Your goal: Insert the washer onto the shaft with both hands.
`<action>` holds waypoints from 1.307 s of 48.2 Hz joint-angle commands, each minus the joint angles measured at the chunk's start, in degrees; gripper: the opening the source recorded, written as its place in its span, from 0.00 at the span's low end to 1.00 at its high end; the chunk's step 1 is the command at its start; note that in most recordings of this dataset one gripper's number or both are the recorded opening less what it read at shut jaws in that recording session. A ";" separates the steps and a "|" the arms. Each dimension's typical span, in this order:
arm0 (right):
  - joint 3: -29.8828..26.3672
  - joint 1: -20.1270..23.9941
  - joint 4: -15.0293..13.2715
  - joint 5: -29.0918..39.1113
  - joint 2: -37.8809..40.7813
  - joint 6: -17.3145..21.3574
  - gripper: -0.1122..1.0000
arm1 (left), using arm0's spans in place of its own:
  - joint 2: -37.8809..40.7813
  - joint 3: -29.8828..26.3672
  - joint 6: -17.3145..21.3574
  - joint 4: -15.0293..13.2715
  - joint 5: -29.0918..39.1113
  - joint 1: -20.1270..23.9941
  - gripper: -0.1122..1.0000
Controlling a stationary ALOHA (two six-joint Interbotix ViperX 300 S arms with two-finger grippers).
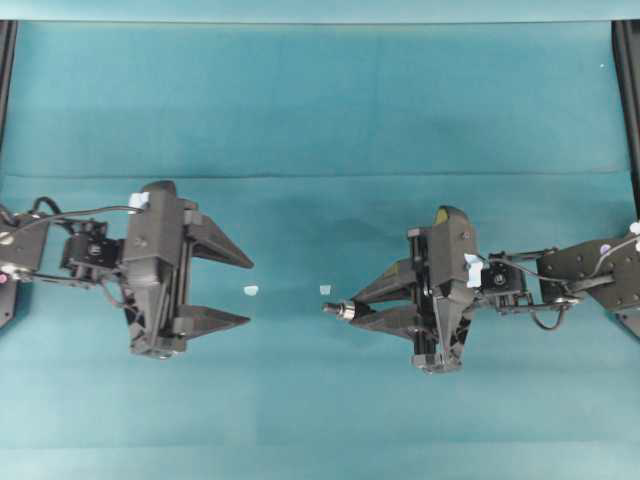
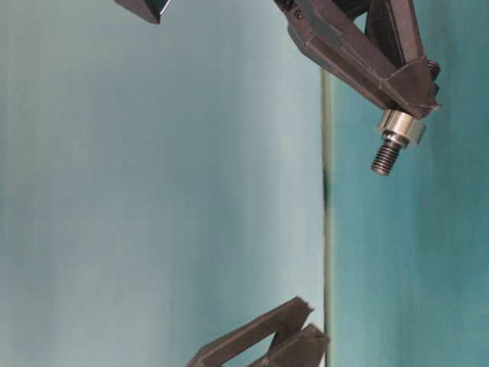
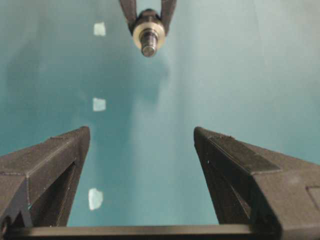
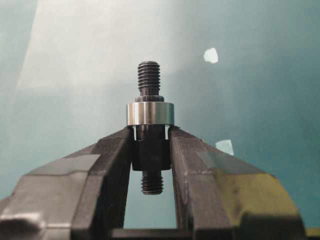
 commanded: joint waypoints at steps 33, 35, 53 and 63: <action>-0.97 0.09 0.00 -0.26 -0.18 0.26 0.09 | -1.05 -0.18 0.00 0.09 0.97 -0.18 0.91; -0.97 0.09 0.00 -0.26 -0.18 0.26 0.09 | -1.05 -0.18 0.00 0.09 0.97 -0.09 0.91; -0.97 0.09 0.00 -0.18 -0.18 0.18 0.09 | -0.97 -0.35 0.00 0.09 0.97 -0.18 0.91; -0.97 0.09 0.00 -0.26 -0.18 0.18 0.09 | -0.88 -0.35 0.00 0.09 0.97 -0.18 0.91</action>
